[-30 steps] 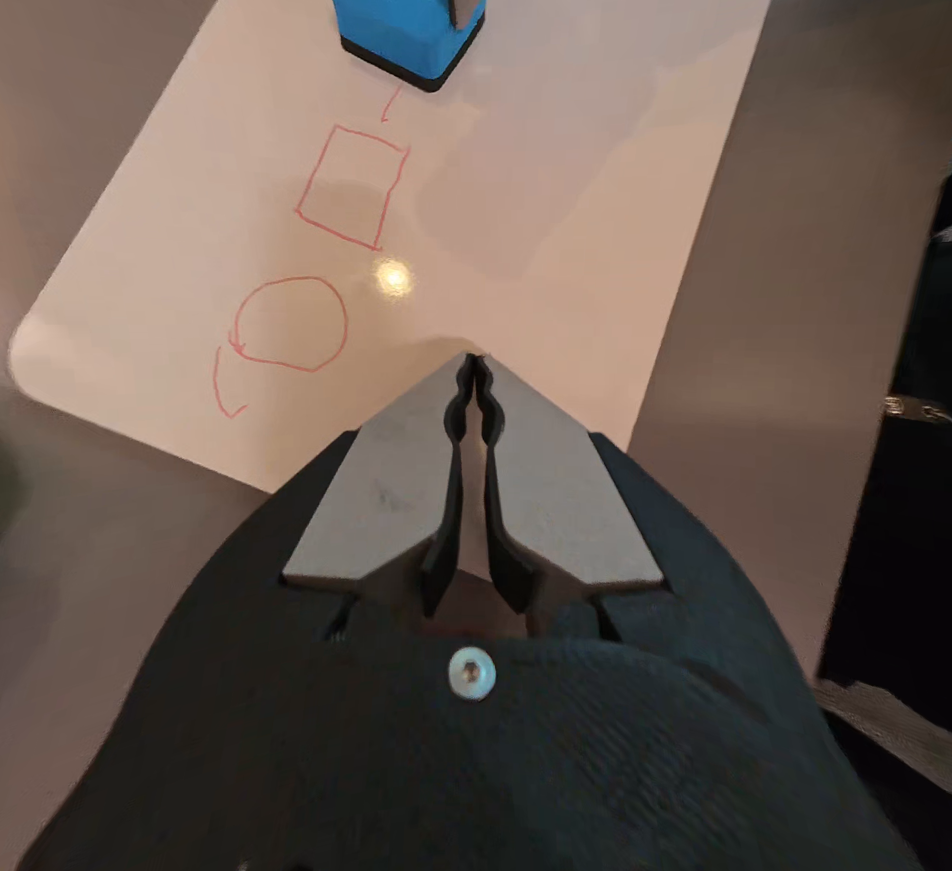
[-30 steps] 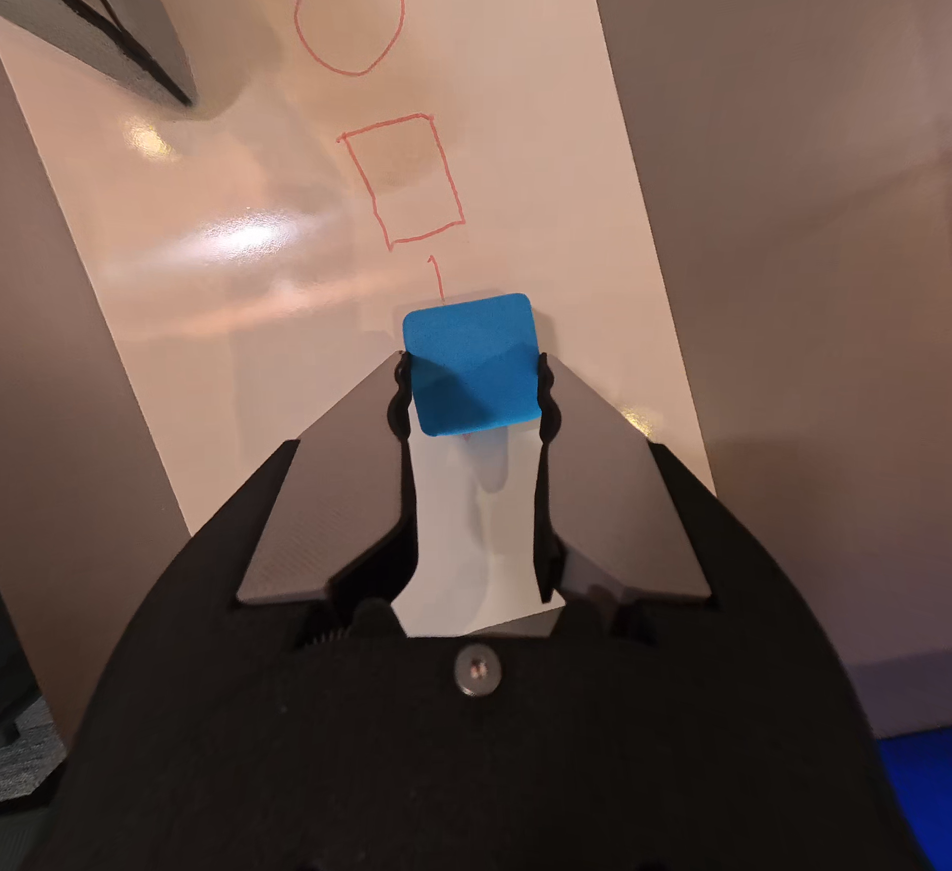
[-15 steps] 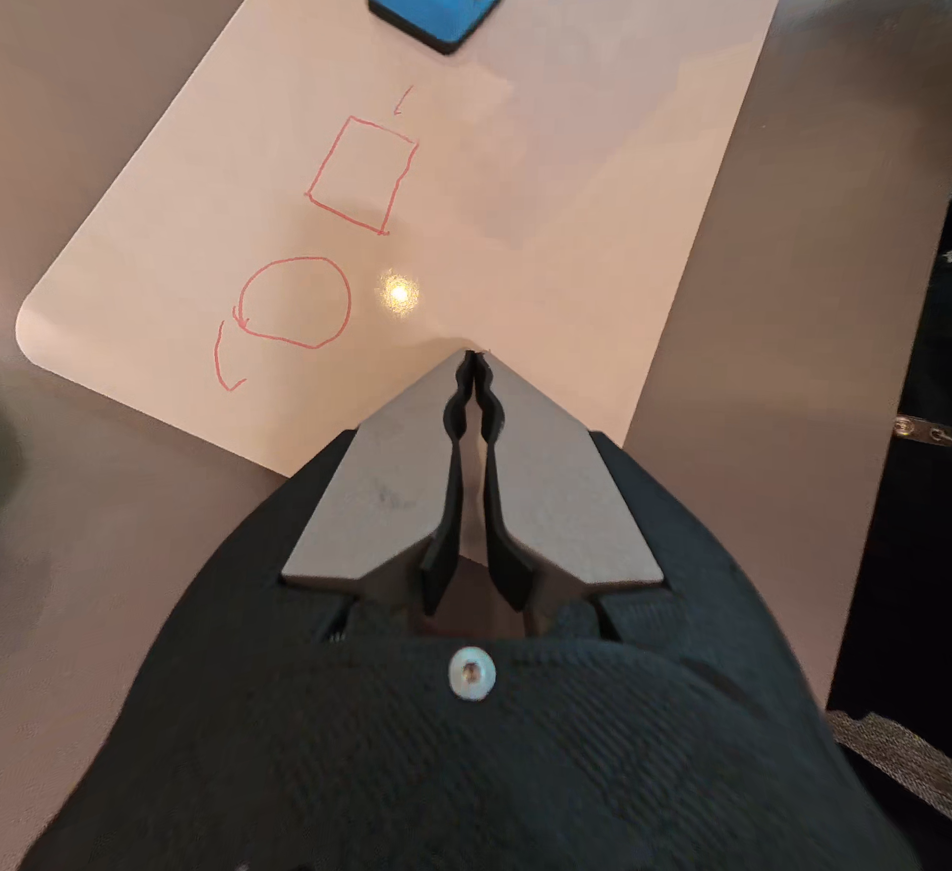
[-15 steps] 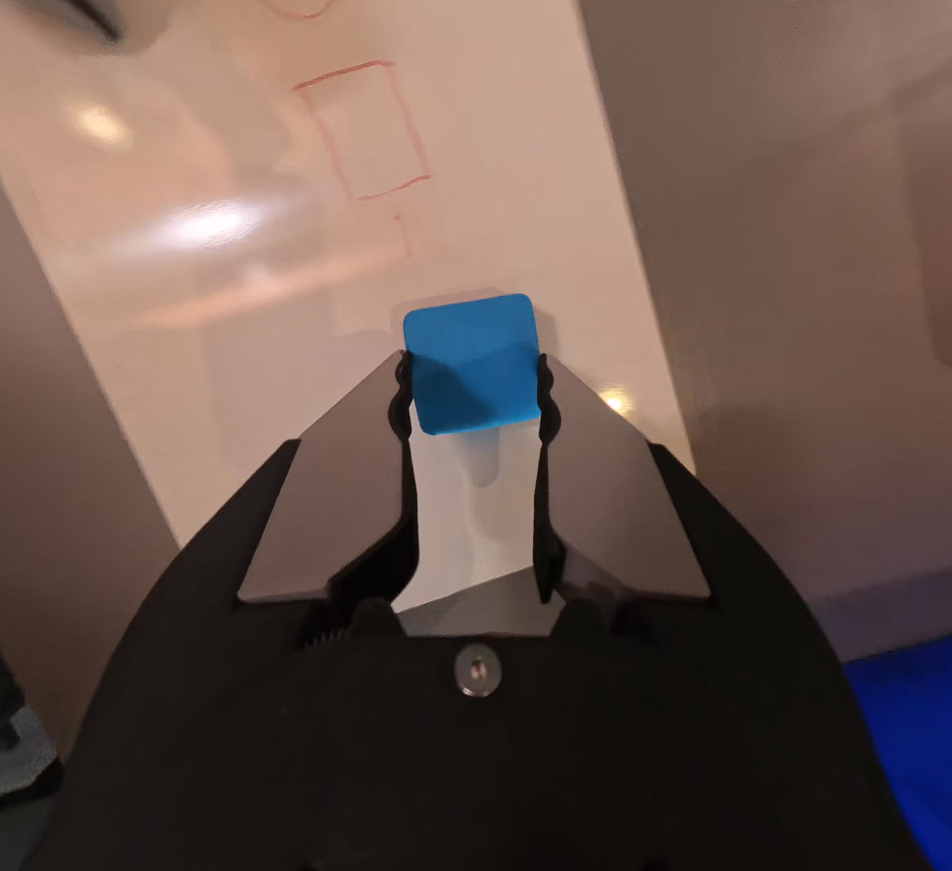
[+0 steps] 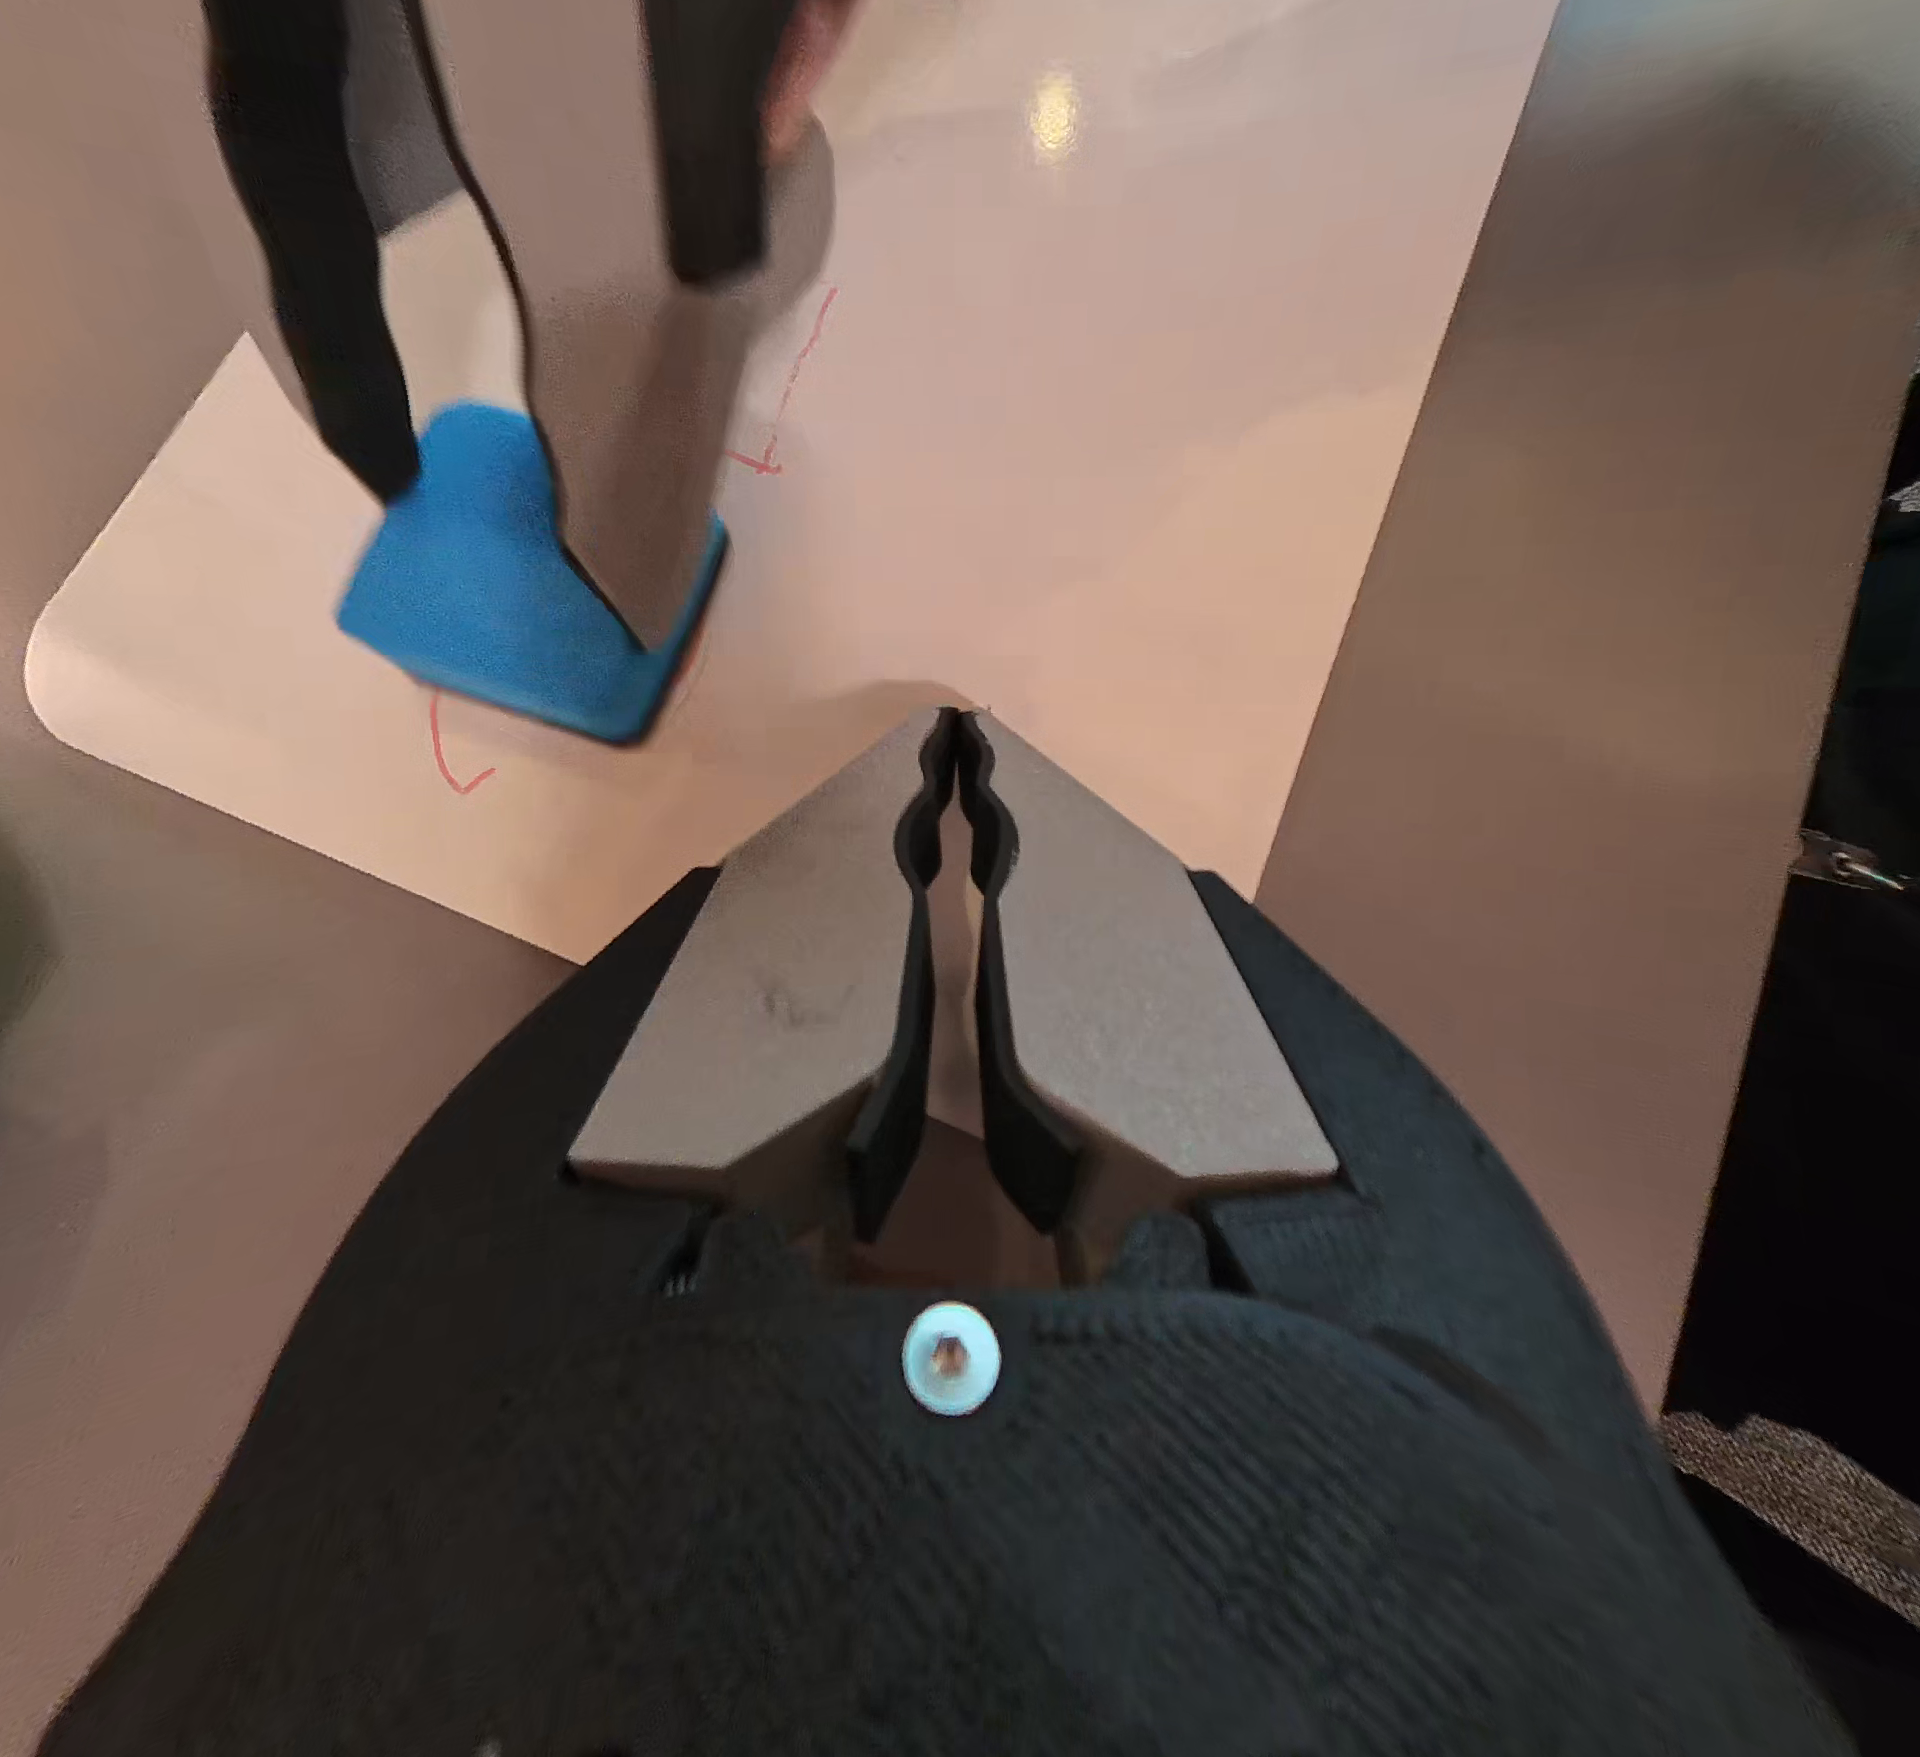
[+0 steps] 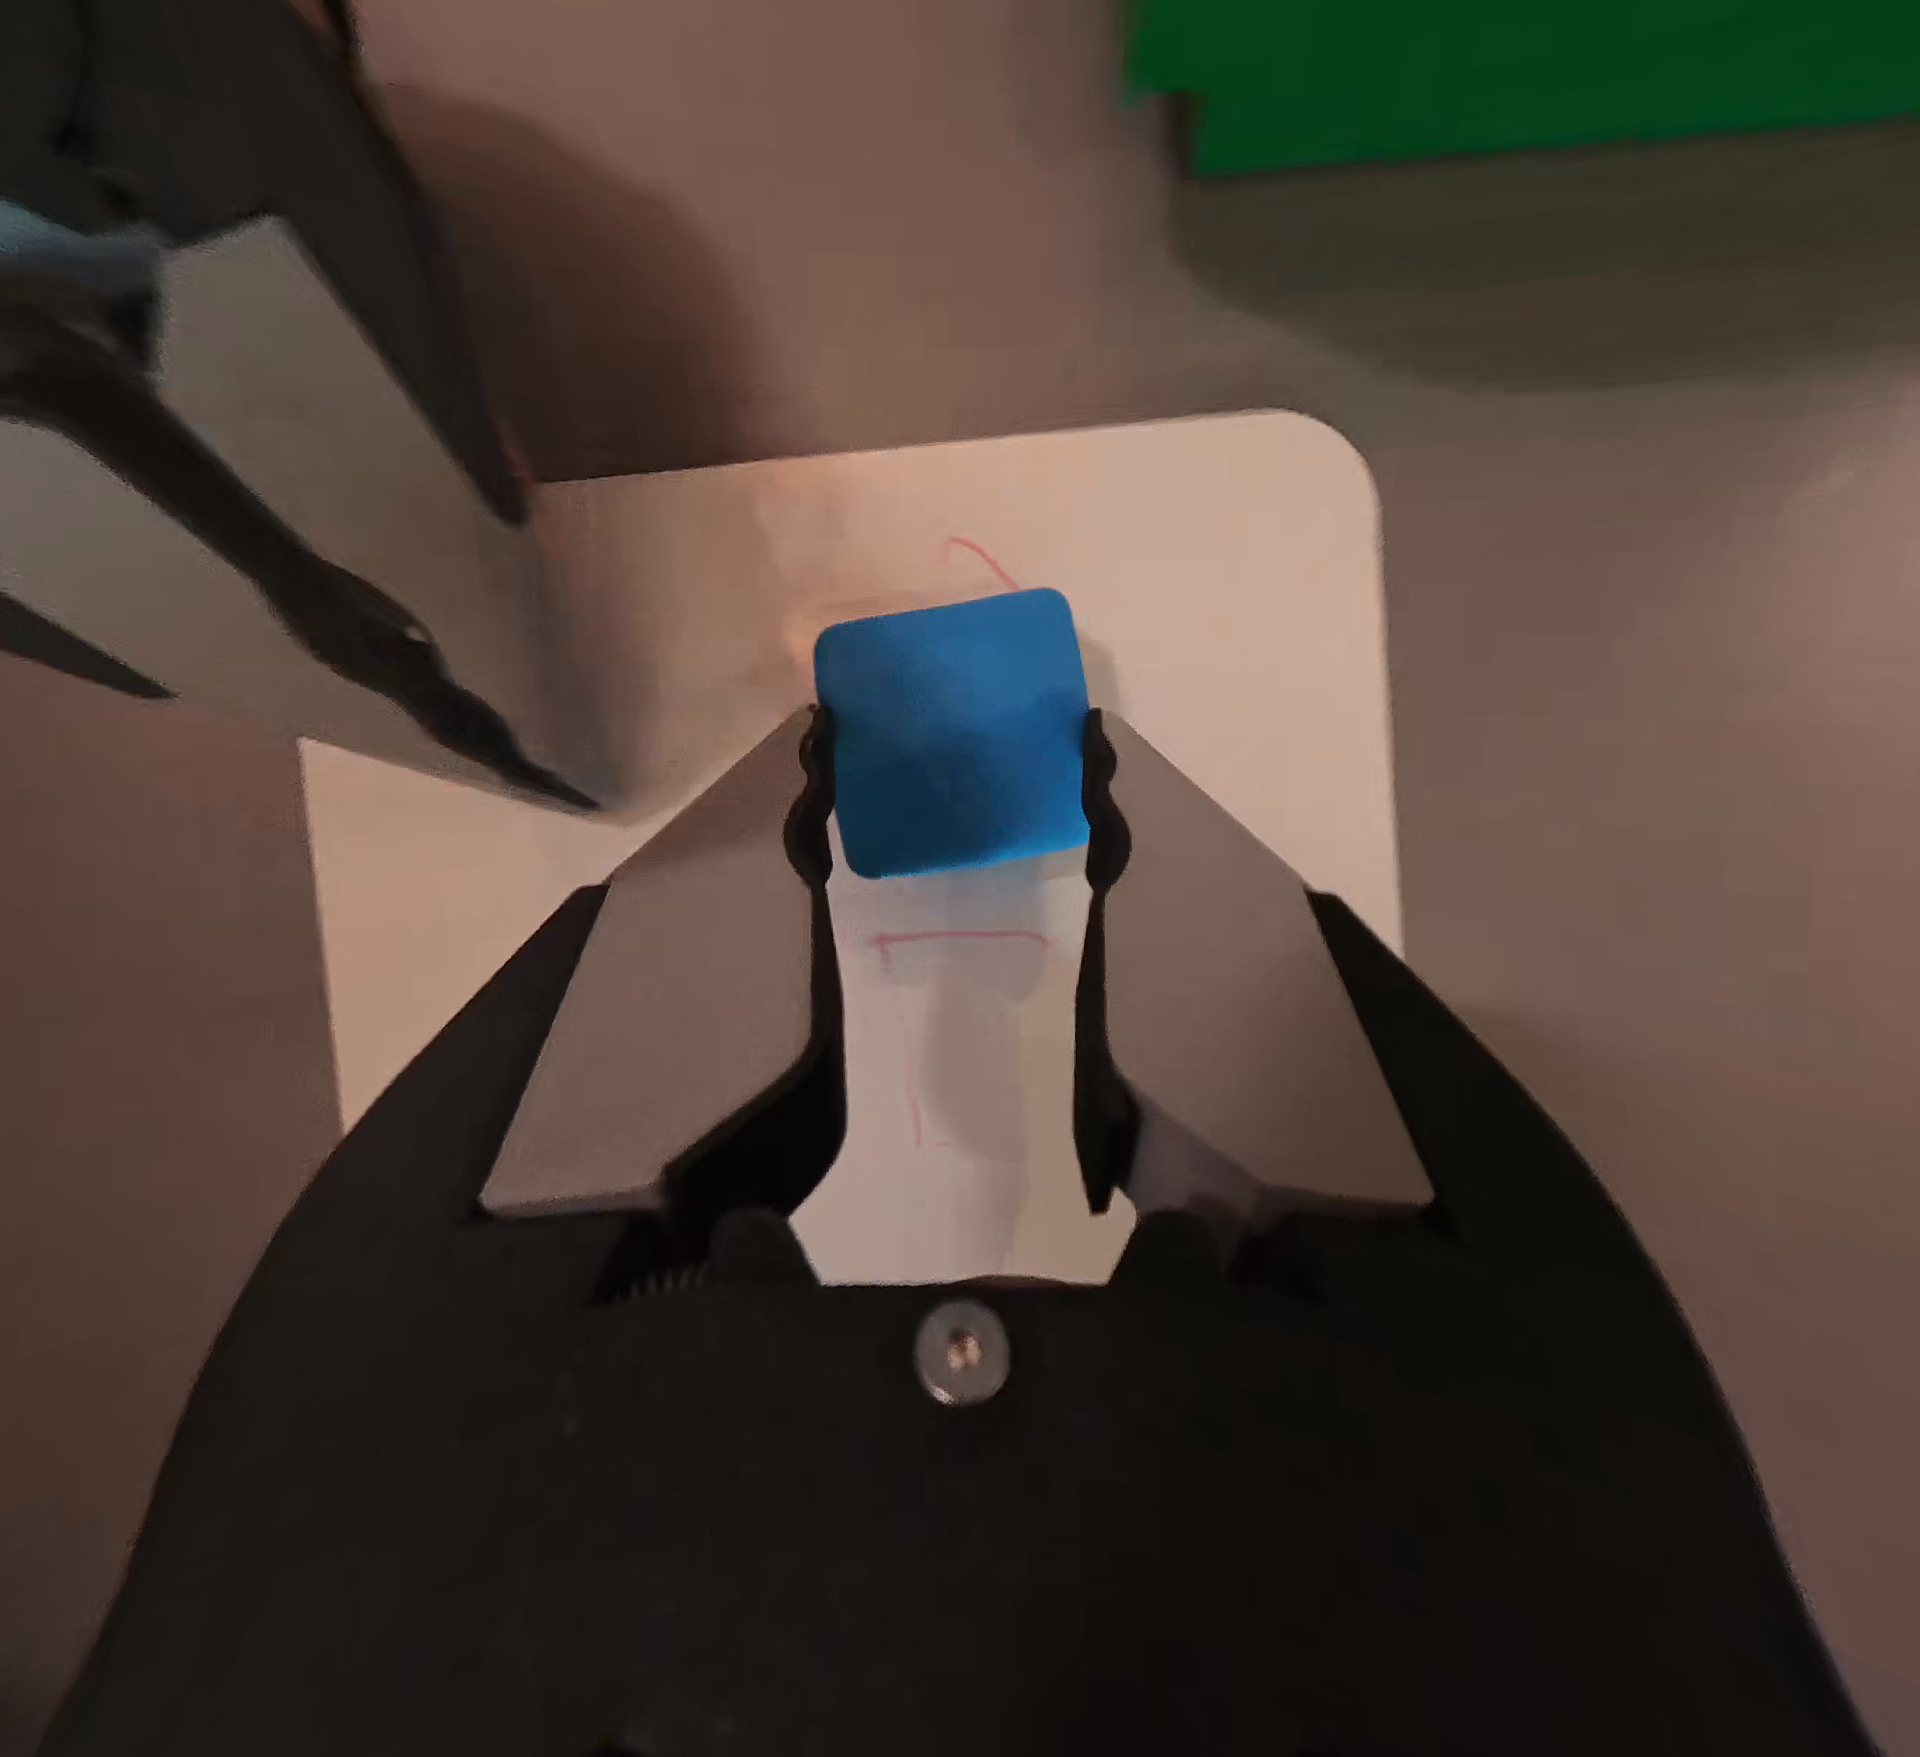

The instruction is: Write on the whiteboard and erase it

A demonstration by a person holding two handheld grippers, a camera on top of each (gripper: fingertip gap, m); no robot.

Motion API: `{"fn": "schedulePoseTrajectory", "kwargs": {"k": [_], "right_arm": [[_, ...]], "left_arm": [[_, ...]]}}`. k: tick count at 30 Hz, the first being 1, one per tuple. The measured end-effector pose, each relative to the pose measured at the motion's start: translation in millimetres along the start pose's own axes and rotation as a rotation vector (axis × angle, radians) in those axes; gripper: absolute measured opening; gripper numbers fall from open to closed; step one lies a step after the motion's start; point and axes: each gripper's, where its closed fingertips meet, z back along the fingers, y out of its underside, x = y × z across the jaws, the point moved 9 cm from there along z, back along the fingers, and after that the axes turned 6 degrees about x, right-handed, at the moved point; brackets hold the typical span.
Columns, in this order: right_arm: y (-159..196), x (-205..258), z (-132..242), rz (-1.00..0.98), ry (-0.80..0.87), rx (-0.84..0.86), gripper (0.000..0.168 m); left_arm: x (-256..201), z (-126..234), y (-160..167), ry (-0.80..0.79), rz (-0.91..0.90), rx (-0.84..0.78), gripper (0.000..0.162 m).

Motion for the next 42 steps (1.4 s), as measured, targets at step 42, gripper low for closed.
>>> {"fn": "schedulePoseTrajectory", "kwargs": {"k": [42], "right_arm": [[25,25,11,0.062,0.049,0.044,0.045]], "left_arm": [[-1,0,2,-0.004,0.039,-0.009,0.0]]}}
